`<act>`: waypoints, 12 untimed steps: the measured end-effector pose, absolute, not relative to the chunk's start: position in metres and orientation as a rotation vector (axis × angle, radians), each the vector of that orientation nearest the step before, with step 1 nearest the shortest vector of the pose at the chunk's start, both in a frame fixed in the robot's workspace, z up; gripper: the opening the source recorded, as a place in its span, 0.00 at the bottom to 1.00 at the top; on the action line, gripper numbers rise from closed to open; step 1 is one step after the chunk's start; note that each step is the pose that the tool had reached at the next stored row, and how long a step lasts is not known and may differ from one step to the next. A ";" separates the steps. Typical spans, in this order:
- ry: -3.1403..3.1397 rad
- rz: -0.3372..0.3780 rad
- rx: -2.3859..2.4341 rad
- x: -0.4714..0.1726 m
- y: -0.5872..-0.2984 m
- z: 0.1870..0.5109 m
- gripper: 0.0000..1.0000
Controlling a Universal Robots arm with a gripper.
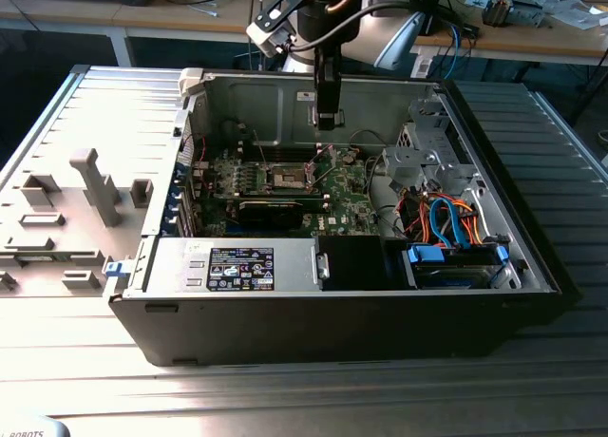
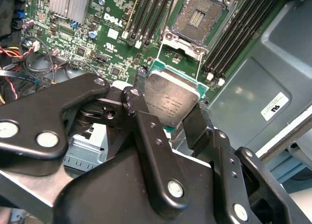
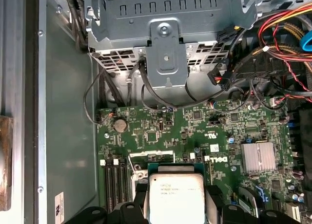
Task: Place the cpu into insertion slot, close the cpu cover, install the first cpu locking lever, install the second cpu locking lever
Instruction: 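Place the cpu into insertion slot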
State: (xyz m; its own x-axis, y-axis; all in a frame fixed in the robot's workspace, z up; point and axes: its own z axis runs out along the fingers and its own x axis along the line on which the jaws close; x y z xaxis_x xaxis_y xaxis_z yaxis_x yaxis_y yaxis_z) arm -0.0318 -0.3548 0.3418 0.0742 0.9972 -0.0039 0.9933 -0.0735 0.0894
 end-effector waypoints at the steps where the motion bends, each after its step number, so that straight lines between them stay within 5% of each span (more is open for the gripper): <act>1: 2.090 0.089 2.251 -0.032 -0.355 0.342 0.55; 12: 2.090 0.089 2.251 -0.032 -0.354 0.338 0.55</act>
State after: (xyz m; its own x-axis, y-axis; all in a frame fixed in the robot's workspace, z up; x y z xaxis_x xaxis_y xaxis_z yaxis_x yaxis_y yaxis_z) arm -0.0318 -0.3544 0.3380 0.0740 0.9972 -0.0041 0.9933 -0.0734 0.0893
